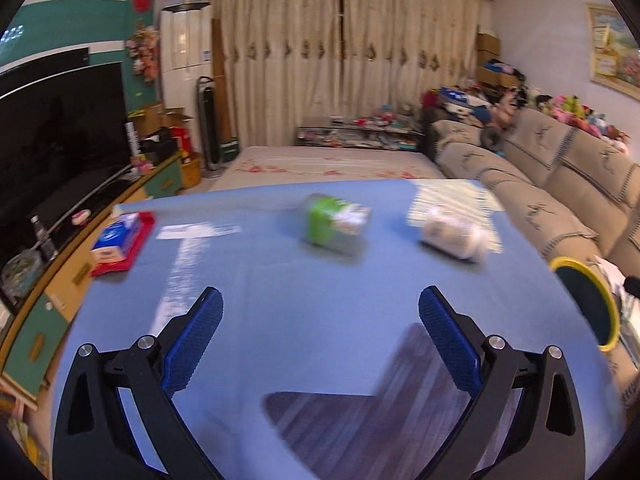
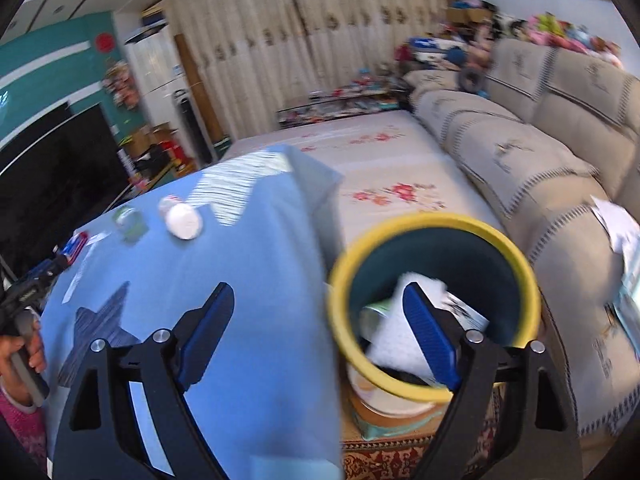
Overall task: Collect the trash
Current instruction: 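Move the right gripper to the white supplement bottle and grasp it, then carry the white bottle over the bin and open the right gripper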
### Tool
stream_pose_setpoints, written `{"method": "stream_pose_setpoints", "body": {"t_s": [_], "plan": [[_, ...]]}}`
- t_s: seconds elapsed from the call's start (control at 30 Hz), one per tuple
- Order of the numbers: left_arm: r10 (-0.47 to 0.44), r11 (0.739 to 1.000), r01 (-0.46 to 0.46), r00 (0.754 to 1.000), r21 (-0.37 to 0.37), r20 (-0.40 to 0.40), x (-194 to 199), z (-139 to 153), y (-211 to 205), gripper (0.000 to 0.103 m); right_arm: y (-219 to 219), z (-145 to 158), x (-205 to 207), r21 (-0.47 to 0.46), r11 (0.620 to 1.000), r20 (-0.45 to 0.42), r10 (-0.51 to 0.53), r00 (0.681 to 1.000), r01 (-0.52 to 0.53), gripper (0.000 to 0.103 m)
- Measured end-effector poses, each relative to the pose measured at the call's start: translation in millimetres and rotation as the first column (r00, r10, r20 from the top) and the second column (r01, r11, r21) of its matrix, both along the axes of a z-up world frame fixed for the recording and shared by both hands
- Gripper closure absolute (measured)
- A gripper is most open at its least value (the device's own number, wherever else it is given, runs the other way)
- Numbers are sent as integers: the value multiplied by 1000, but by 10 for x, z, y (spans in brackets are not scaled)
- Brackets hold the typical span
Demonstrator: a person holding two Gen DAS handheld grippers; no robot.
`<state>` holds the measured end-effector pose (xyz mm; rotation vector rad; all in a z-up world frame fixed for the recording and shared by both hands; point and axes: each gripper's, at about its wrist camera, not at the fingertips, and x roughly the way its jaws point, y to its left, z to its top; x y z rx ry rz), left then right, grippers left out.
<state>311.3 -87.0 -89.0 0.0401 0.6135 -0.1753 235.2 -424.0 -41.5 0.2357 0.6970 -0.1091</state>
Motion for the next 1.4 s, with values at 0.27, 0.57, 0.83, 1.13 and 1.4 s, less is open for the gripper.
{"method": "stream_pose_setpoints", "body": {"t_s": [0.27,0.57,0.83,1.13,1.4], "plan": [[60,997,-61,998,-40,-4,85,-108,284,6,760,-34,1100,1,962,-49,273,961,-273,21],[71,991,-76,996,-110,-46,107,-193,311,6,1083,-350,1868,-47,927,-154,361,920,-372,21],[50,993,-57,996,-101,-70,128,-276,220,6,1223,-507,2130,-18,924,-168,373,912,-382,23],[42,994,-50,996,-100,-82,137,-323,193,6,1329,-513,2084,-33,918,-179,383,906,-394,55],[44,994,-51,996,-99,-74,148,-331,173,6,1403,-316,1761,-23,927,-172,365,915,-375,55]]}}
